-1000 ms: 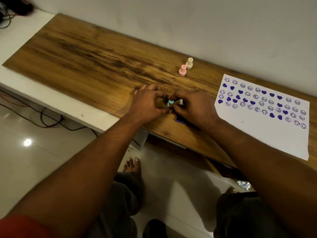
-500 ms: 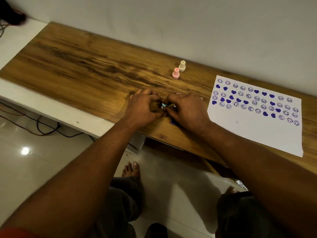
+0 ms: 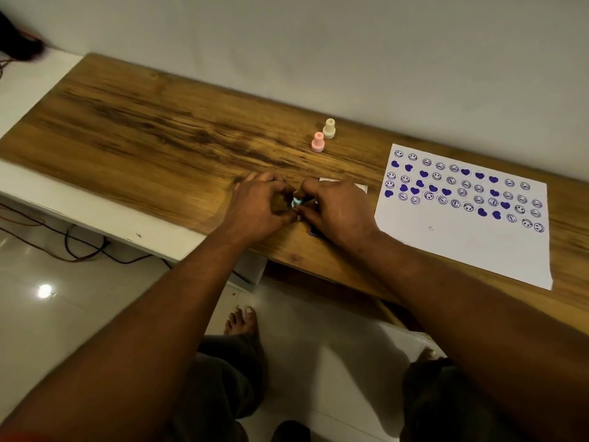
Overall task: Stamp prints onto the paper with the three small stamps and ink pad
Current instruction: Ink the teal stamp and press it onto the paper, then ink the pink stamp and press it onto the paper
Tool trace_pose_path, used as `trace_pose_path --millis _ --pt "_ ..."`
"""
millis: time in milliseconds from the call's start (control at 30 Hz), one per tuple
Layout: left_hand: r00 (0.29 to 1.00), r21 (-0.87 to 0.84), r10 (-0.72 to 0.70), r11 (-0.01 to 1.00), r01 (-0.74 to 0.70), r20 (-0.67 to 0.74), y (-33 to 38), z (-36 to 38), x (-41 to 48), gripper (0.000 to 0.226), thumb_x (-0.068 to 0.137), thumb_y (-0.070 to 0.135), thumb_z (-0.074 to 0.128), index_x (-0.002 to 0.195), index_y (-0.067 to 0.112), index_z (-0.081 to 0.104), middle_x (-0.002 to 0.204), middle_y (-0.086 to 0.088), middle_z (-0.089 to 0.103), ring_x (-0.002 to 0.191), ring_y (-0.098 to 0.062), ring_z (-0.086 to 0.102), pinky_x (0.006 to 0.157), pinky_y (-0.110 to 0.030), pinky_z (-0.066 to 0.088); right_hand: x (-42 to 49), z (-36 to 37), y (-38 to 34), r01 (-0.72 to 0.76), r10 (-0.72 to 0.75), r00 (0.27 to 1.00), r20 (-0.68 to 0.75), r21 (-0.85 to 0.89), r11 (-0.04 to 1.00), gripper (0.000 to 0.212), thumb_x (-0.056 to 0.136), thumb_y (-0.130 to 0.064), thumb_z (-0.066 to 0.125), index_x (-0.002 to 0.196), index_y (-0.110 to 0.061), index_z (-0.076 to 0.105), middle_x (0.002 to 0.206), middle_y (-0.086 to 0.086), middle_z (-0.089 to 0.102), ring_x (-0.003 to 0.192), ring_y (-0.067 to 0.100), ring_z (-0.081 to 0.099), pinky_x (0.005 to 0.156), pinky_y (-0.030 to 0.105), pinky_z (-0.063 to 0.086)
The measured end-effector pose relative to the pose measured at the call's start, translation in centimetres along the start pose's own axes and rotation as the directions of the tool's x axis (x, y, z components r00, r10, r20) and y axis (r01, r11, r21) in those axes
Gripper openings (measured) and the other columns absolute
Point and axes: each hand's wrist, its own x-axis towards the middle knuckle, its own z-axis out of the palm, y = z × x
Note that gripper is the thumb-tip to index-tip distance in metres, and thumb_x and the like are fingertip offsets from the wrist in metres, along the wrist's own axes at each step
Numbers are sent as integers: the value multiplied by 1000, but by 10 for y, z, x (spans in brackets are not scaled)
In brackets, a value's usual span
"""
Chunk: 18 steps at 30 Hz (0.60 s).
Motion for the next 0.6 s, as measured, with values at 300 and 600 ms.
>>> trace_pose_path --millis 300,600 --pt "1000 25 16 1000 -15 -21 -2 -1 1 45 78 46 85 116 26 75 123 3 66 119 -26 55 95 -40 40 7 2 -1 -66 67 998 -8 64 996 24 94 -41 74 116 -32 69 108 -9 79 96 14 75 78 27 53" --pt "1000 -20 -10 1000 9 -27 -4 -2 1 49 77 56 84 118 32 73 127 7 64 123 -19 52 98 -37 38 27 -34 18 -146 153 987 -53 125 981 41 91 -54 75 122 -28 75 110 -10 80 88 8 72 82 33 58"
